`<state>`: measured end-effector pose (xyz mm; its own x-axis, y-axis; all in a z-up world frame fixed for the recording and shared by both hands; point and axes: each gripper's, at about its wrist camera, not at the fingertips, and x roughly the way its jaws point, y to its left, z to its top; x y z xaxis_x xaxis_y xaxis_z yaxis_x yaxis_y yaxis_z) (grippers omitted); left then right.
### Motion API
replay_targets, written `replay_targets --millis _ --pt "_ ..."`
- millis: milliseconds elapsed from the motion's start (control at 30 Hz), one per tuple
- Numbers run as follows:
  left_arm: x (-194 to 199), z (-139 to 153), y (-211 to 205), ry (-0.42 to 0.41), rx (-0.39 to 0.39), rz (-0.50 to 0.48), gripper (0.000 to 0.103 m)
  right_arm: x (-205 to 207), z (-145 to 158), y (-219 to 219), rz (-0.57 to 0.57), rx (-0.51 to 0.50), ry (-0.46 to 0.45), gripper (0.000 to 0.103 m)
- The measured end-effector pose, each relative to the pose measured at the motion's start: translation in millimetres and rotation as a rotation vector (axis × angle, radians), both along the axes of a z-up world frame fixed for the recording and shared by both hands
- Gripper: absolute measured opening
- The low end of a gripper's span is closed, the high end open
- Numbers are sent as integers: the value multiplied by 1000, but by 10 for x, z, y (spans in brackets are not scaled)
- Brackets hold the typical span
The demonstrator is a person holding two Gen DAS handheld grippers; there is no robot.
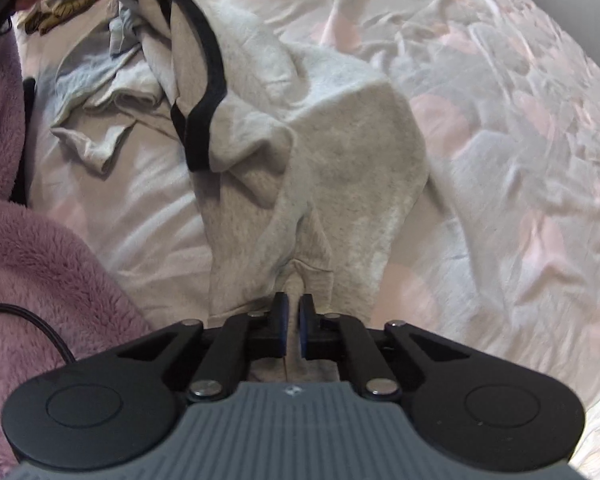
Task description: Fold clothes
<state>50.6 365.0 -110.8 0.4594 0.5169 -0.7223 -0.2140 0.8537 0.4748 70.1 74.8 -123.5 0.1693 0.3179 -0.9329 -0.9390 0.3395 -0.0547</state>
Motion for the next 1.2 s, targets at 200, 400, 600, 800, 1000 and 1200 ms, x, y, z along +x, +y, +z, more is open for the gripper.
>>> replay_targets --millis 200,400,600,800,1000,1200 --pt "-7 31 3 -14 6 2 2 180 486 -443 -166 144 -10 1" --pt "-29 90 -7 -42 15 10 2 318 699 -701 -312 185 -51 1" --pt "-41 89 74 -35 -6 59 2 -18 501 -420 -167 115 2 1" --pt "-31 5 -25 15 25 17 2 -315 287 -175 -15 5 21 7" --pt "-29 17 -30 7 23 13 2 -393 554 -76 31 16 -52 9" --pt "-32 32 -47 -2 23 5 2 -610 630 215 125 48 -48 30"
